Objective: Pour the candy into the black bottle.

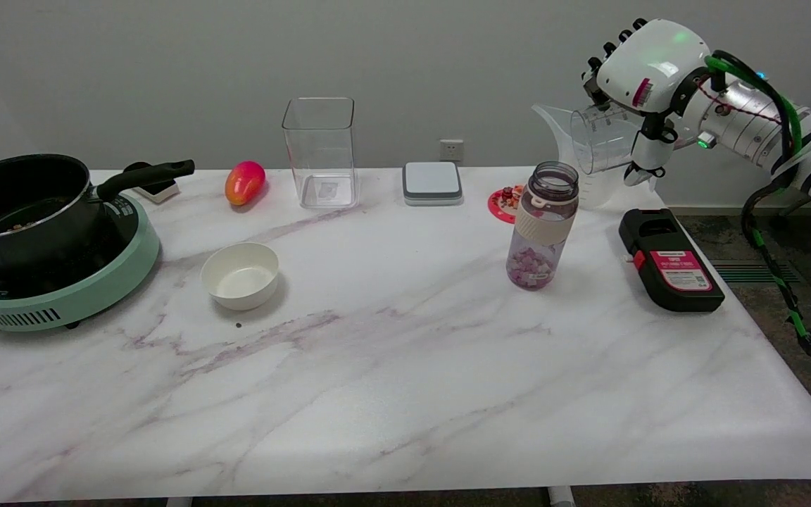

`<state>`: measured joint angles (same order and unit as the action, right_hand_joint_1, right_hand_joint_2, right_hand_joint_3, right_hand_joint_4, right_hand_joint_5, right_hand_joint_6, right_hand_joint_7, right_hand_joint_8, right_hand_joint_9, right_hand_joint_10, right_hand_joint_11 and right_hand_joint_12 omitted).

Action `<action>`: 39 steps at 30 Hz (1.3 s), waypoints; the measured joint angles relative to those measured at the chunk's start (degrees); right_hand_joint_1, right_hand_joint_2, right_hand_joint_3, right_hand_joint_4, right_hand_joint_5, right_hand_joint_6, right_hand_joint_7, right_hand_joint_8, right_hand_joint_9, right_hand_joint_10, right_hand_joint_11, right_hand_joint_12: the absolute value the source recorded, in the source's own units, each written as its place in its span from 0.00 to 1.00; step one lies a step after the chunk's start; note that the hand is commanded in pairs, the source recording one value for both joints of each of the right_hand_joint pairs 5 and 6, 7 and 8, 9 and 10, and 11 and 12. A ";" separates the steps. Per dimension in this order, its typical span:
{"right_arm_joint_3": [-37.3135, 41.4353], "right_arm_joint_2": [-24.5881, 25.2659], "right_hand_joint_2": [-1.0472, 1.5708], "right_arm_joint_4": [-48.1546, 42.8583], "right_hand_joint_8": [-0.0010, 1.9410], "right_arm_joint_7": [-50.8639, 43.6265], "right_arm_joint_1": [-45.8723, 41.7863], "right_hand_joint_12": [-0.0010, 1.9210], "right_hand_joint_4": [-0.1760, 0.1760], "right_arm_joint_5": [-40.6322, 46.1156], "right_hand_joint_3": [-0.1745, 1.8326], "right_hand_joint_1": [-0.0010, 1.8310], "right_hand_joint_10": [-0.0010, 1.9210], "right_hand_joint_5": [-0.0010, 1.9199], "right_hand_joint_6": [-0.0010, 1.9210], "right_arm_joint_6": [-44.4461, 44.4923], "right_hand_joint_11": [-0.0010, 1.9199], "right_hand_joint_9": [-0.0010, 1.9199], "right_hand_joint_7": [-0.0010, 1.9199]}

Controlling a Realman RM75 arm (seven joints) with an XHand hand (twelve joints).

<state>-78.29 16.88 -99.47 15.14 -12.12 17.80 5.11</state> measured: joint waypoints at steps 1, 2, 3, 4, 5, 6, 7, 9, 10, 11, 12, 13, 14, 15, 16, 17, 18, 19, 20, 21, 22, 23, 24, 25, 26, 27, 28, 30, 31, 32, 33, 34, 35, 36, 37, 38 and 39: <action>-0.01 -0.03 0.75 -0.02 0.78 -0.01 0.00 0.64 0.50 -0.02 0.59 0.80 0.76 0.65 0.65 -0.02 0.64 0.76 0.78; -0.01 -0.07 0.75 -0.06 0.77 -0.02 0.01 0.64 0.50 -0.06 0.59 0.80 0.76 0.65 0.65 -0.06 0.64 0.76 0.78; -0.01 -0.12 0.75 -0.11 0.77 -0.03 0.01 0.64 0.50 -0.12 0.59 0.80 0.76 0.65 0.65 -0.16 0.64 0.76 0.78; -0.01 -0.14 0.75 -0.16 0.77 -0.05 0.02 0.64 0.50 -0.20 0.59 0.80 0.76 0.65 0.65 -0.26 0.64 0.76 0.78; -0.01 -0.16 0.75 -0.20 0.77 -0.08 0.02 0.64 0.50 -0.26 0.59 0.80 0.76 0.65 0.65 -0.36 0.64 0.76 0.78; -0.01 -0.18 0.75 -0.25 0.77 -0.09 0.02 0.64 0.50 -0.32 0.59 0.80 0.76 0.65 0.65 -0.44 0.64 0.76 0.78; -0.01 -0.21 0.75 -0.32 0.77 -0.12 0.02 0.64 0.50 -0.44 0.59 0.80 0.76 0.65 0.65 -0.49 0.64 0.76 0.78; -0.01 -0.26 0.74 -0.45 0.77 -0.15 0.03 0.64 0.50 -0.66 0.60 0.80 0.76 0.65 0.65 -0.57 0.64 0.76 0.78; -0.01 -0.30 0.74 -0.52 0.77 -0.17 0.03 0.64 0.50 -0.83 0.60 0.80 0.76 0.65 0.65 -0.66 0.64 0.76 0.78; -0.01 -0.32 0.74 -0.59 0.78 -0.18 0.03 0.64 0.50 -0.99 0.59 0.80 0.76 0.65 0.65 -0.71 0.64 0.76 0.78; -0.03 -0.33 0.75 -0.64 0.78 -0.20 0.04 0.64 0.50 -1.13 0.59 0.80 0.76 0.65 0.65 -0.74 0.64 0.76 0.78; -0.07 -0.34 0.75 -0.70 0.78 -0.21 0.04 0.64 0.50 -1.38 0.59 0.80 0.76 0.65 0.65 -0.81 0.64 0.76 0.78; -0.10 -0.35 0.75 -0.77 0.78 -0.22 0.04 0.64 0.50 -1.58 0.59 0.80 0.76 0.65 0.65 -0.85 0.64 0.76 0.79; -0.13 -0.35 0.75 -0.86 0.78 -0.23 0.04 0.64 0.50 -1.79 0.59 0.80 0.76 0.65 0.65 -0.87 0.64 0.76 0.79; -0.15 -0.35 0.75 -0.92 0.78 -0.24 0.04 0.64 0.50 -2.01 0.59 0.80 0.76 0.65 0.65 -0.89 0.64 0.76 0.79; -0.17 -0.35 0.75 -0.98 0.78 -0.25 0.04 0.64 0.50 -2.19 0.59 0.80 0.76 0.65 0.65 -0.90 0.64 0.76 0.79; -0.19 -0.35 0.75 -1.08 0.78 -0.25 0.05 0.64 0.50 -2.42 0.59 0.80 0.76 0.65 0.65 -0.92 0.64 0.76 0.79; -0.19 -0.35 0.75 -1.14 0.78 -0.26 0.05 0.64 0.50 -2.65 0.59 0.80 0.76 0.65 0.65 -0.95 0.64 0.76 0.79; -0.20 -0.35 0.75 -1.18 0.78 -0.26 0.05 0.64 0.50 -2.76 0.59 0.80 0.76 0.65 0.65 -0.97 0.64 0.76 0.79; -0.20 -0.35 0.75 -1.29 0.78 -0.26 0.06 0.64 0.50 -3.01 0.59 0.80 0.76 0.65 0.65 -1.01 0.64 0.76 0.79; -0.20 -0.35 0.75 -1.37 0.78 -0.27 0.07 0.64 0.50 -3.20 0.59 0.80 0.76 0.65 0.65 -1.05 0.64 0.76 0.79; -0.20 -0.35 0.75 -1.45 0.78 -0.27 0.09 0.64 0.50 -3.36 0.59 0.80 0.76 0.65 0.65 -1.09 0.64 0.76 0.79; -0.20 -0.35 0.75 -1.51 0.78 -0.28 0.10 0.64 0.50 -3.48 0.59 0.80 0.76 0.65 0.65 -1.10 0.64 0.76 0.79; -0.19 -0.34 0.75 -1.57 0.78 -0.27 0.12 0.64 0.50 -3.63 0.59 0.80 0.76 0.65 0.65 -1.11 0.64 0.76 0.79; -0.19 -0.32 0.75 -1.66 0.78 -0.27 0.15 0.64 0.50 -3.76 0.59 0.80 0.76 0.65 0.65 -1.13 0.64 0.76 0.79; -0.18 -0.29 0.75 -1.76 0.78 -0.27 0.18 0.64 0.50 -3.90 0.59 0.80 0.76 0.65 0.65 -1.15 0.64 0.76 0.79; -0.17 -0.27 0.75 -1.82 0.78 -0.27 0.22 0.64 0.50 -4.00 0.59 0.80 0.76 0.65 0.65 -1.16 0.64 0.76 0.79; -0.14 -0.22 0.75 -1.99 0.78 -0.27 0.27 0.64 0.50 -4.20 0.59 0.80 0.76 0.65 0.65 -1.20 0.64 0.76 0.79; -0.12 -0.21 0.76 -2.05 0.78 -0.27 0.28 0.64 0.50 -4.30 0.59 0.80 0.76 0.65 0.65 -1.22 0.64 0.76 0.79; -0.10 -0.20 0.76 -2.12 0.78 -0.28 0.30 0.64 0.50 -4.41 0.59 0.80 0.76 0.65 0.65 -1.24 0.64 0.76 0.79; -0.07 -0.19 0.76 -2.19 0.78 -0.28 0.33 0.64 0.50 -4.50 0.59 0.80 0.76 0.65 0.65 -1.24 0.64 0.76 0.79; -0.05 -0.18 0.76 -2.24 0.78 -0.28 0.36 0.64 0.50 -4.56 0.59 0.80 0.76 0.65 0.65 -1.25 0.64 0.77 0.79; -0.03 -0.17 0.76 -2.29 0.78 -0.29 0.40 0.64 0.50 -4.65 0.59 0.80 0.76 0.65 0.65 -1.27 0.64 0.77 0.79; -0.01 -0.17 0.76 -2.36 0.78 -0.30 0.41 0.64 0.50 -4.74 0.58 0.80 0.76 0.65 0.65 -1.28 0.64 0.77 0.79; 0.01 -0.16 0.76 -2.41 0.78 -0.30 0.42 0.64 0.50 -4.82 0.58 0.80 0.77 0.65 0.65 -1.29 0.65 0.77 0.79; 0.02 -0.16 0.76 -2.44 0.78 -0.32 0.43 0.64 0.50 -4.94 0.58 0.80 0.77 0.65 0.65 -1.31 0.65 0.77 0.79; 0.03 -0.16 0.76 -2.48 0.78 -0.32 0.44 0.65 0.50 -5.01 0.58 0.80 0.77 0.65 0.65 -1.32 0.65 0.77 0.79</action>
<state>-78.26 16.72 -101.95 14.82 -11.67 12.78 3.79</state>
